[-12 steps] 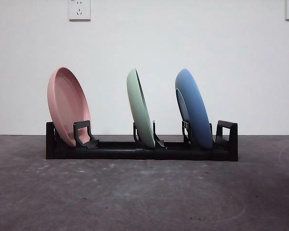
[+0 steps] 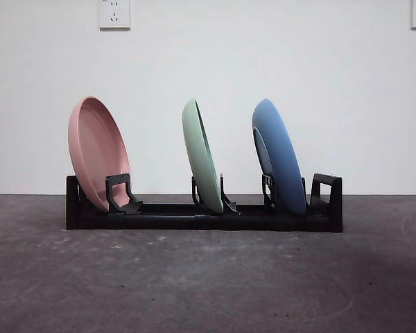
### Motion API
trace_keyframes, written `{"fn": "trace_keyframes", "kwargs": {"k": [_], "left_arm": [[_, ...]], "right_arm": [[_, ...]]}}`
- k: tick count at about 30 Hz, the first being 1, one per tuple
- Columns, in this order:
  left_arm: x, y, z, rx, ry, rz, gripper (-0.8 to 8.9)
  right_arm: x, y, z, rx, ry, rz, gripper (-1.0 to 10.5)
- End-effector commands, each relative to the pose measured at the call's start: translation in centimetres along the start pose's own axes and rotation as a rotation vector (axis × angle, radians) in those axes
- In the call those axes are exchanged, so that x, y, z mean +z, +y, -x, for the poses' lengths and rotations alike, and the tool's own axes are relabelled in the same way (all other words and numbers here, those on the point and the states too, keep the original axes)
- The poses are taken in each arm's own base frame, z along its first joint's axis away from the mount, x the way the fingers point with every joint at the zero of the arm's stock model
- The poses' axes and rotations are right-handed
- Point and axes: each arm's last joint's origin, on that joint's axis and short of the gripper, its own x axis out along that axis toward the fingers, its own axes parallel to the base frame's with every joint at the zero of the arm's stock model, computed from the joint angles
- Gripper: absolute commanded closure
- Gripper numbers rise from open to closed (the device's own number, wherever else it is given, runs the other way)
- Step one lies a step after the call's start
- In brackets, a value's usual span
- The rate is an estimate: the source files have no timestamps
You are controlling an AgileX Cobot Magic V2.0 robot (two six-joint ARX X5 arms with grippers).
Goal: Place the plate
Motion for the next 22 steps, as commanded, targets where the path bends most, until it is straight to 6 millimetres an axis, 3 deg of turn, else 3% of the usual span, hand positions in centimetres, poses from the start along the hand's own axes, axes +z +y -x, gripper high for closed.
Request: {"fn": "trace_keyframes", "kwargs": {"k": [1,12,22], "left_arm": [[2.3,-1.1,0.4,-0.03,-0.043,0.022,8.03],[10.8,-5.5,-0.6,-0.146,0.072,-0.026,8.03],[15.9,-9.4,-2.9,-0.305,0.249,-0.125,8.03]], "right_arm": [[1.7,0.9,0.8,0.027,-0.015,-0.051,9.3],[8.6,4.3,2.6,0.161,0.141,-0.05,9.3],[12.7,6.6,0.7,0.436,0.36,-0.017,9.3]]}}
